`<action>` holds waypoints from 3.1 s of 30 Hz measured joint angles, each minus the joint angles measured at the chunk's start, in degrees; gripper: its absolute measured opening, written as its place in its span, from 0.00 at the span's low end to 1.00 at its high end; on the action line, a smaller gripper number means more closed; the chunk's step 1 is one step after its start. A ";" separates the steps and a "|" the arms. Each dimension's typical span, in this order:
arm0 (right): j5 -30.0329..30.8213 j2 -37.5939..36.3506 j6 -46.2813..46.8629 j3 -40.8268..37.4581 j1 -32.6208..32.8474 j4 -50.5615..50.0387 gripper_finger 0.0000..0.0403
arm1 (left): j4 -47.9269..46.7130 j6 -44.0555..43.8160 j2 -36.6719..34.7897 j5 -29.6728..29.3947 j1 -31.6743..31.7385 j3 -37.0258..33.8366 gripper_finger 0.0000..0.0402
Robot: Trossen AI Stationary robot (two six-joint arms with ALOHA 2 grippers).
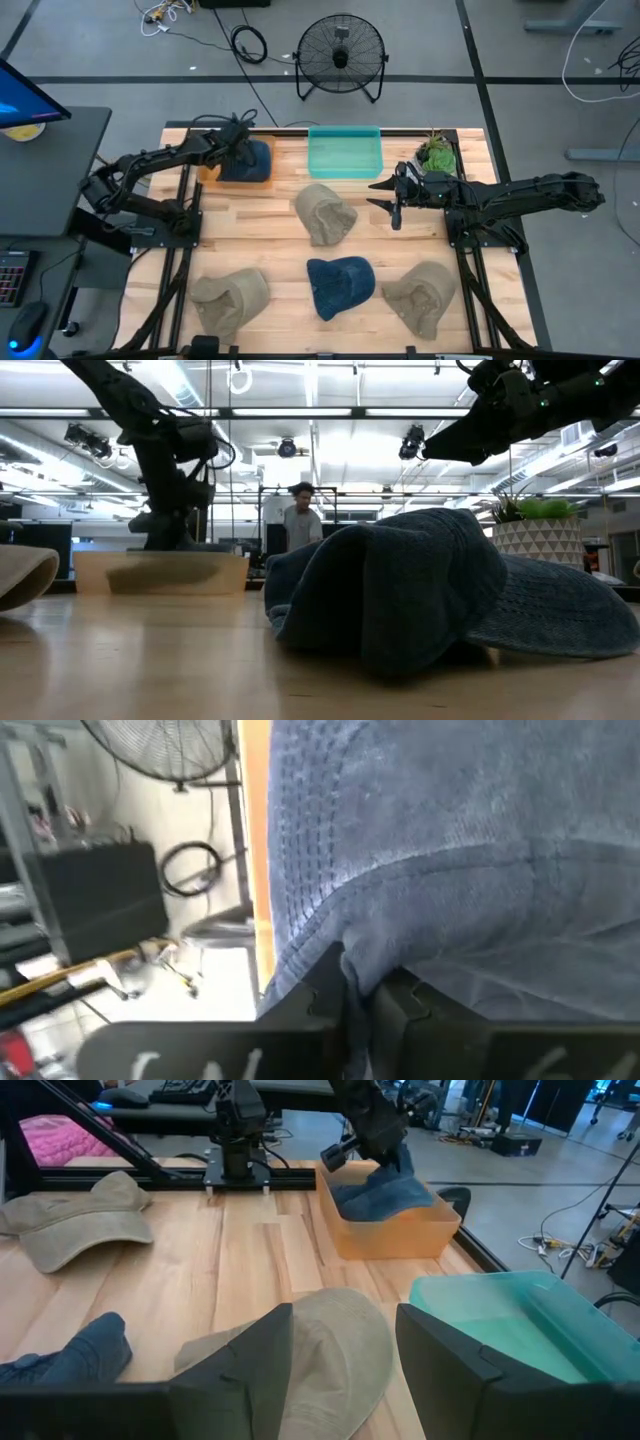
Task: Pick & Place hat
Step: Put the top blue cap into the orange bin, then put the blue cap into the orange bin
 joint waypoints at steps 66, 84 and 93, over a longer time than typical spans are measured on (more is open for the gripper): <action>-2.45 31.06 14.85 22.54 19.20 -14.98 0.40 | -14.47 -36.85 21.46 34.99 -48.98 36.89 0.59; -2.79 31.89 20.53 24.92 20.26 -33.13 0.40 | 5.61 -42.76 39.24 27.45 -57.10 36.86 0.59; -2.86 31.91 19.44 24.83 20.26 -36.30 0.40 | 5.37 -44.45 41.23 27.51 -57.32 36.94 0.24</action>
